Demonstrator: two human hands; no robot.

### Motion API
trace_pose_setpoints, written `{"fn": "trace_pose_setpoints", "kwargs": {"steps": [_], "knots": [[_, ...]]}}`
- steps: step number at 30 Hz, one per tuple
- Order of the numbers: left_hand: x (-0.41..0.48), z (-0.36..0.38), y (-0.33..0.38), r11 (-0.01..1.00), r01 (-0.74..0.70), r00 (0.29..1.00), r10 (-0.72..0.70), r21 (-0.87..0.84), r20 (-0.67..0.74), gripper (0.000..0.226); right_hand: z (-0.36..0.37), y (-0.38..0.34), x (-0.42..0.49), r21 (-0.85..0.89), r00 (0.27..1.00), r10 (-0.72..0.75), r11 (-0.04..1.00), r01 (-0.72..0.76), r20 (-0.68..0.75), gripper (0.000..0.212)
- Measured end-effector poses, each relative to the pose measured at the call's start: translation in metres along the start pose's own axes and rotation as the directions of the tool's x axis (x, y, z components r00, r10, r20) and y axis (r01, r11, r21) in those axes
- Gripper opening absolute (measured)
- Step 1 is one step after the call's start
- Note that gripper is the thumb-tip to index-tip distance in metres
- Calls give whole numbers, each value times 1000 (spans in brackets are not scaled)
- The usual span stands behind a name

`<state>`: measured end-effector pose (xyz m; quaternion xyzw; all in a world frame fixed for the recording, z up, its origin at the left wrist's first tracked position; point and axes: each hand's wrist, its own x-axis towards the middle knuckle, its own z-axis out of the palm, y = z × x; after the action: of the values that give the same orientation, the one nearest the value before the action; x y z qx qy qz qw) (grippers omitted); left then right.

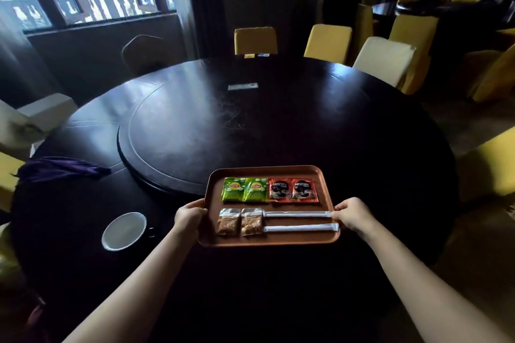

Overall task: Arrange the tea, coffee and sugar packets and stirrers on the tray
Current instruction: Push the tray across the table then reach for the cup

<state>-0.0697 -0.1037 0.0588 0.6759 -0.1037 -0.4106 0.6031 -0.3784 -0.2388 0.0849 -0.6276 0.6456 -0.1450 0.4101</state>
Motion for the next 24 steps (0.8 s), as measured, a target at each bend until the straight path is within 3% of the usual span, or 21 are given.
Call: {"fn": "trace_pose_setpoints", "kwargs": {"steps": [6,14,24], "knots": [[63,7,36,995,-44,997,38,89,69,50,12,-49,57,-1,1000,-19,1000,19,-10,15],[159,28,72,981,-68,995,54,182,80,54,41,-91,148,-10,998,60,998,-60,-27,18],[248,55,79,939,-73,997,73,335,13,54,68,-113,219,1,985,114,993,-115,-130,15]]}}
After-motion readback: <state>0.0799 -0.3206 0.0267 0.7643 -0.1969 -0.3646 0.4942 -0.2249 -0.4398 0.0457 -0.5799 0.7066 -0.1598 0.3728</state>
